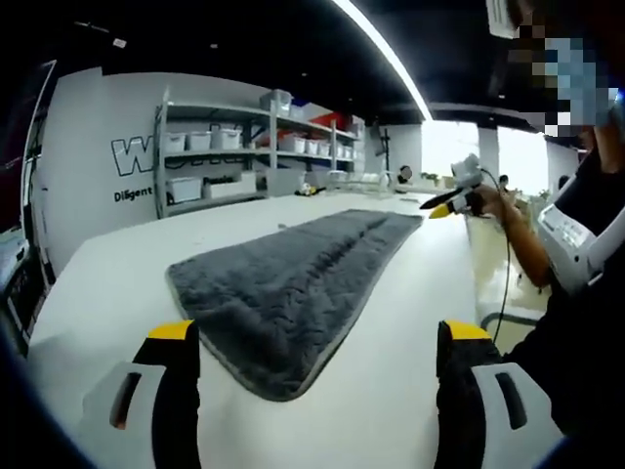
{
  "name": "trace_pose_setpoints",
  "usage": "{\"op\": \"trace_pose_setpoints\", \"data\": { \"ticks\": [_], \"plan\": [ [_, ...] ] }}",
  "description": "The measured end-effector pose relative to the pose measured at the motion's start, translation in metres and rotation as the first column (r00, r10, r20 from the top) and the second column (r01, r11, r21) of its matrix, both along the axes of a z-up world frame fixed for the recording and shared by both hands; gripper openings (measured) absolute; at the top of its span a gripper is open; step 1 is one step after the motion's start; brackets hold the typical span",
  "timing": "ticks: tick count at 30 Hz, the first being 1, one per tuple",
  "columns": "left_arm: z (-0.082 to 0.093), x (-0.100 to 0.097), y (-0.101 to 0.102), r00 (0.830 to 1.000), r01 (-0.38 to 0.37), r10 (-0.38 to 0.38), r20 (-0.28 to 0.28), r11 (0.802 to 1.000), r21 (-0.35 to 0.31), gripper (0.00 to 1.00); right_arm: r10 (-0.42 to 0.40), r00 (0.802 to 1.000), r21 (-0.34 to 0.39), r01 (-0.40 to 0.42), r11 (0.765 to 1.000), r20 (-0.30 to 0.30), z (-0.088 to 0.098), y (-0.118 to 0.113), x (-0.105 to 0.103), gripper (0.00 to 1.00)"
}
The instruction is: Open the folded towel by lifting each exposed corner and separating the folded layers until the towel lies flat within the target outline without major curled edges
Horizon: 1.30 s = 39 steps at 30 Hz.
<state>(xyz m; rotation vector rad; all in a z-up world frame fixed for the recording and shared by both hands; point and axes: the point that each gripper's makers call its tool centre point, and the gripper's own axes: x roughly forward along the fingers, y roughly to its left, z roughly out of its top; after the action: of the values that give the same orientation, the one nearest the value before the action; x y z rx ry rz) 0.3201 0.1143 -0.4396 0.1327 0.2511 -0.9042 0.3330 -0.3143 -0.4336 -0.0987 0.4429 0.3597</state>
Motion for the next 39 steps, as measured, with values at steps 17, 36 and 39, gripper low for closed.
{"op": "trace_pose_setpoints", "data": {
  "ticks": [17,36,39],
  "plan": [
    [-0.005,-0.005,-0.006,0.999,-0.024,0.022,0.026,0.997,0.069,1.0,0.352,0.932,-0.012,-0.355,0.935,-0.085,-0.039,0.122,0.037,0.3],
    [-0.008,-0.005,-0.004,1.0,-0.022,0.022,0.003,0.999,0.048,0.99,0.385,0.904,0.039,-0.385,0.922,-0.183,-0.062,0.118,0.025,0.02],
    [-0.009,-0.006,-0.005,1.0,-0.019,0.019,0.0,0.999,0.049,0.99,0.397,0.897,0.026,-0.4,0.916,-0.192,-0.062,0.118,0.018,0.02]
  ]
}}
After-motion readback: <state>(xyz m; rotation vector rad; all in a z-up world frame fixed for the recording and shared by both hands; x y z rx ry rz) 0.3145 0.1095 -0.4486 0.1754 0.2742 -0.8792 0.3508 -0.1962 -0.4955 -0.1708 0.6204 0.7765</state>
